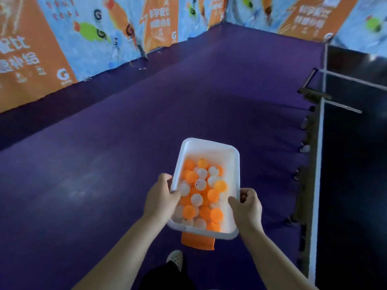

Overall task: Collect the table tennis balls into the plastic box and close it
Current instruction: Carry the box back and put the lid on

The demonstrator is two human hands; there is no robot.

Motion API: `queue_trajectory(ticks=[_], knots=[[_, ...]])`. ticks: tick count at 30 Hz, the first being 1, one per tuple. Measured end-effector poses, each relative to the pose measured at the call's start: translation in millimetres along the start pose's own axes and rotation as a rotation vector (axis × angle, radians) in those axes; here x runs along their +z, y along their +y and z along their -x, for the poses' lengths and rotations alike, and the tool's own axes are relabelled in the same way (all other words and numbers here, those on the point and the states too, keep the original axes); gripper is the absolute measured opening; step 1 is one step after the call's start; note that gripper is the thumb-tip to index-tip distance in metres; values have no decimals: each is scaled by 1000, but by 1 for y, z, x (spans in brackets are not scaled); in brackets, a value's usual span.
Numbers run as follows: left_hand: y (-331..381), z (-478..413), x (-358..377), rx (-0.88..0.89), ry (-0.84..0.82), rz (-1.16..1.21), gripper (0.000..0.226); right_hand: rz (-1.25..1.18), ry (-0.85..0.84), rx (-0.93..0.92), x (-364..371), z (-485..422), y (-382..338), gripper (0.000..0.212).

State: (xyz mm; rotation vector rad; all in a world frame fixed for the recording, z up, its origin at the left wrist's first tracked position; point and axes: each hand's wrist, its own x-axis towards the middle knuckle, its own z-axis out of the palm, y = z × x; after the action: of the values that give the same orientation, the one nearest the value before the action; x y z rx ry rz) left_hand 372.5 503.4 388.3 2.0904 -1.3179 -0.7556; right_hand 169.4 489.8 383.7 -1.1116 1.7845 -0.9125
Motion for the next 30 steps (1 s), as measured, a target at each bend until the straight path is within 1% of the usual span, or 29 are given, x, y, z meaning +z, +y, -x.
queue_trajectory(ticks=[6, 9, 12, 16, 24, 27, 30], knots=[[55, -118, 40, 139, -193, -78, 30, 5, 178, 133, 0, -84, -11, 20], [80, -153, 72, 193, -309, -118, 31, 6, 250, 207, -11, -111, 0, 21], [102, -181, 109, 243, -405, -153, 27, 17, 307, 275, -22, -141, 14, 21], [125, -211, 154, 290, -489, -188, 23, 0, 328, 347, -37, -180, 35, 21], [145, -264, 247, 313, -583, -274, 22, -19, 317, 481, -49, -255, 88, 21], [142, -280, 290, 306, -638, -303, 22, -30, 356, 527, -48, -277, 119, 20], [127, -297, 343, 313, -698, -333, 24, -17, 420, 606, -39, -303, 165, 21]])
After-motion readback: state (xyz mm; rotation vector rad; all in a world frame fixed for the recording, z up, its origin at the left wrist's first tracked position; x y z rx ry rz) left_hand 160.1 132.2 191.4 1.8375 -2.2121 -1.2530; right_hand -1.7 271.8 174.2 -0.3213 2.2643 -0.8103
